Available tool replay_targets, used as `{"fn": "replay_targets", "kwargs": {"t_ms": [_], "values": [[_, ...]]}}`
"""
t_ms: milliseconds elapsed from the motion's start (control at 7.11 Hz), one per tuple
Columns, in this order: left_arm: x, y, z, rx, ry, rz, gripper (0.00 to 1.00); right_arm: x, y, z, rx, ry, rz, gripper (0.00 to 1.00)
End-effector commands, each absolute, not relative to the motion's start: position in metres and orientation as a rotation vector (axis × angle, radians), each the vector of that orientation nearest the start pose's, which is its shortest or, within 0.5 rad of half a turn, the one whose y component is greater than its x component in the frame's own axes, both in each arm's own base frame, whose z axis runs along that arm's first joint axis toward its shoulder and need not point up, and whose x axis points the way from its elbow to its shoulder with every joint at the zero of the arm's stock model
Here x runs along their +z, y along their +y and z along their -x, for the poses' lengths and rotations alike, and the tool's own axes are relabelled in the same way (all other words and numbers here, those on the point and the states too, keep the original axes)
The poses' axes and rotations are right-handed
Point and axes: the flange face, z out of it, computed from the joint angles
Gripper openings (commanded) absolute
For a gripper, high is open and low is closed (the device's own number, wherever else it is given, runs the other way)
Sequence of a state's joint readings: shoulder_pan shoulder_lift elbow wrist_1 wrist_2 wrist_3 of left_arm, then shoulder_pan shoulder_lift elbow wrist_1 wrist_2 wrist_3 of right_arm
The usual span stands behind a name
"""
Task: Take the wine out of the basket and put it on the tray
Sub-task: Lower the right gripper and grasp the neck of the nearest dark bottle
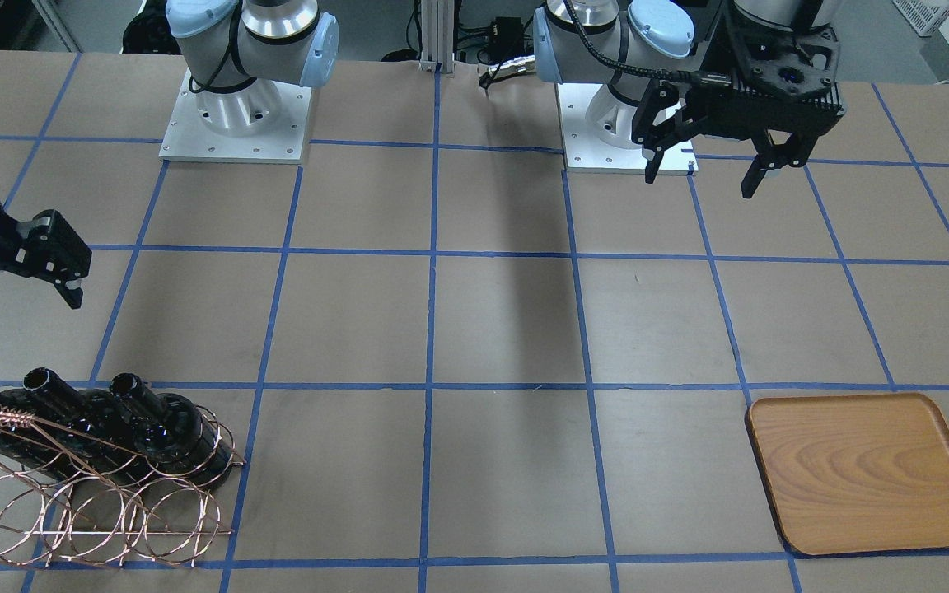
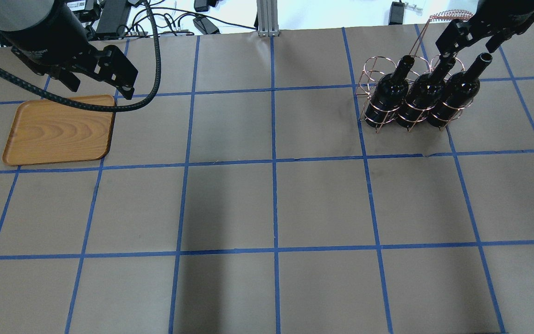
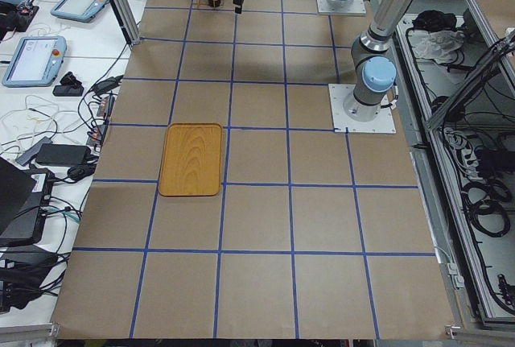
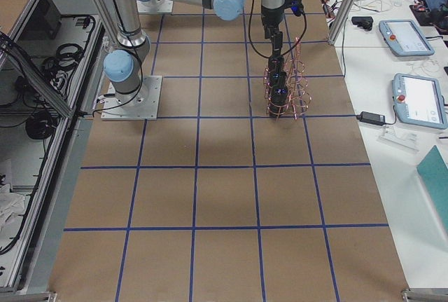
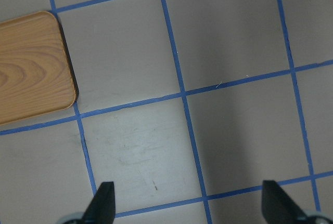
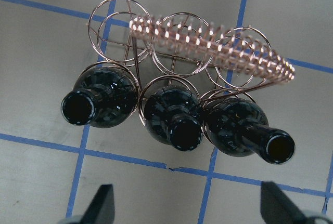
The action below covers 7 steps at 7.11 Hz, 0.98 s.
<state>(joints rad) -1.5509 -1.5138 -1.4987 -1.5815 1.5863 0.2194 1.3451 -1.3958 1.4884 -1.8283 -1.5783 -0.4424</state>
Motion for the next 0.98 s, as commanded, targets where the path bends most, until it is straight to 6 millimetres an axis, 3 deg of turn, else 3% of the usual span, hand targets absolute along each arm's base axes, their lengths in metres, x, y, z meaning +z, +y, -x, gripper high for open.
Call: {"fn": "replay_targets", "kwargs": {"t_ms": [0,281,563,844], "values": [[0.55,-0.478,0.122,-0.18,3.092,-0.308,1.0,0.435,-0.602,0.003,-0.217,3.169,0.346,0.89],[0.546,-0.476,0.122,-0.173,3.093,-0.308,1.0,0.411,-0.61,0.005,-0.226,3.171,0.346,0.85],[0.546,-0.474,0.122,-0.175,3.092,-0.308,1.0,0.403,-0.62,0.007,-0.27,3.177,0.344,0.85],[0.545,-0.474,0.122,-0.175,3.092,-0.308,1.0,0.401,-0.623,0.008,-0.286,3.177,0.342,0.72]]}}
